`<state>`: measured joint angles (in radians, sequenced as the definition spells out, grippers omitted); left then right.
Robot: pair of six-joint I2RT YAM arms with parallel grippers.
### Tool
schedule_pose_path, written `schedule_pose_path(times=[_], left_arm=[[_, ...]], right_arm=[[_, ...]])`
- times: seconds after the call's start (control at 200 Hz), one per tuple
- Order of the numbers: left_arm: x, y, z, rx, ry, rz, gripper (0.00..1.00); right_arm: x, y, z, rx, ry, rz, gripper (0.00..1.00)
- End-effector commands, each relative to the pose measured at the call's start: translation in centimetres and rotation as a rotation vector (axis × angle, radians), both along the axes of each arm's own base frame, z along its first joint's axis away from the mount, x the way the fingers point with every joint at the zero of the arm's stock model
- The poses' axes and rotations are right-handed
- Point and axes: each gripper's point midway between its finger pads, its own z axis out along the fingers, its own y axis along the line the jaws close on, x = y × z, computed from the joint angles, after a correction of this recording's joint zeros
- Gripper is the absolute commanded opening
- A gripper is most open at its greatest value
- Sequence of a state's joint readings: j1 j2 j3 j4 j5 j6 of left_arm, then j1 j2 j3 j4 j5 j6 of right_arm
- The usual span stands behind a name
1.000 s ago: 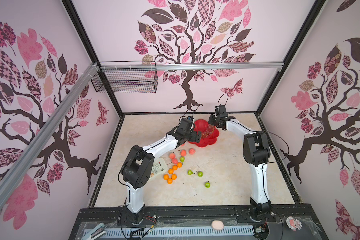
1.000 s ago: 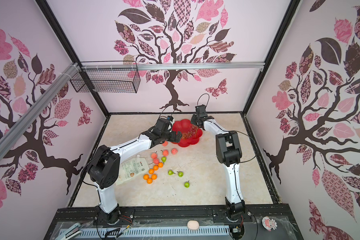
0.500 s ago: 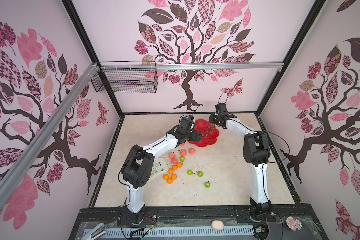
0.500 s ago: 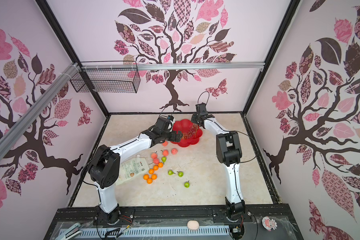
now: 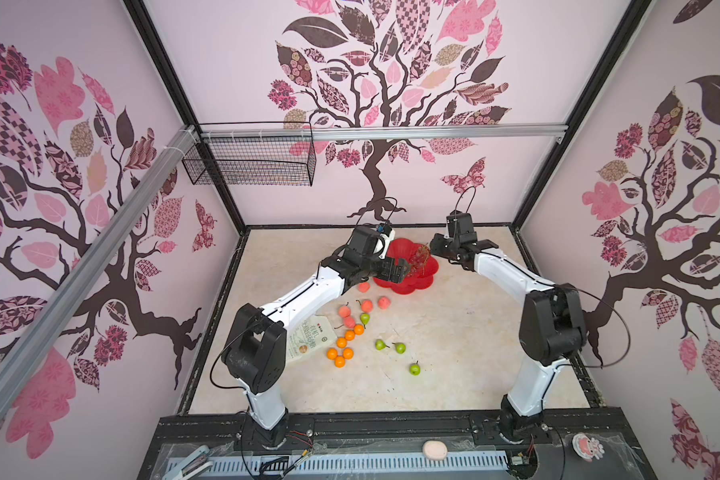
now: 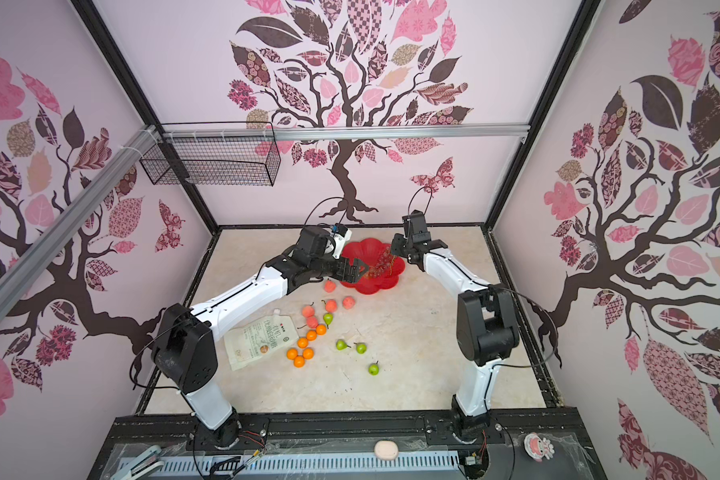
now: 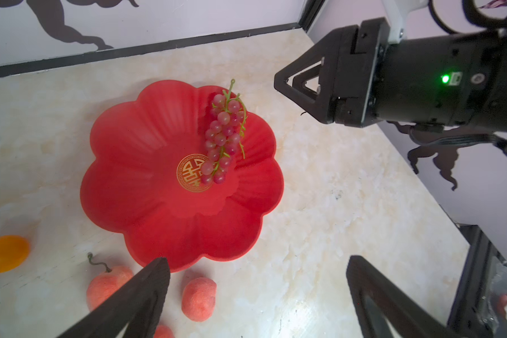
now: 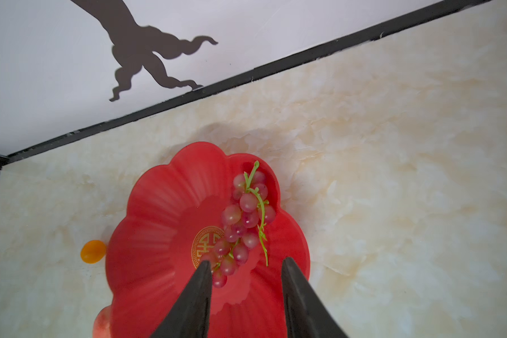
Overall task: Place and organize the fake fruits in the fruit bowl
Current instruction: 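Open the right gripper to release the grapes and lift it from the bowl, then move the right gripper down to a green pear nearer the robot while left gripper follows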
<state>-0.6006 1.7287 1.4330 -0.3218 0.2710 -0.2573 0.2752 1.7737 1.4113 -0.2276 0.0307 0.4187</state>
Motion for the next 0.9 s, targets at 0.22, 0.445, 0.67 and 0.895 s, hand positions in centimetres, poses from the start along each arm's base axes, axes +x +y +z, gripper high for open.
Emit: schedule_pose_path(times=[0.22, 0.445, 0.67, 0.895], left_arm=[[-5.1, 5.2, -2.9, 0.032, 0.184, 0.165, 0.98], [-10.0, 7.0, -4.5, -0.021, 0.218, 0.138, 0.98], [-14.8, 7.1, -6.1, 0.005, 0.224, 0.046, 0.98], [-17.2, 8.3, -8.9, 0.002, 0.297, 0.113, 0.98]], right_arm=[[-9.9, 6.4, -0.4, -0.033, 0.076, 0.21, 0.43], [-16.9, 10.6, -4.1, -0.06, 0.217, 0.352, 0.42], [-21.1, 12.2, -7.9, -0.086, 0.379, 0.463, 0.41], [-23.9, 12.7, -10.6, -0.164, 0.502, 0.561, 0.42]])
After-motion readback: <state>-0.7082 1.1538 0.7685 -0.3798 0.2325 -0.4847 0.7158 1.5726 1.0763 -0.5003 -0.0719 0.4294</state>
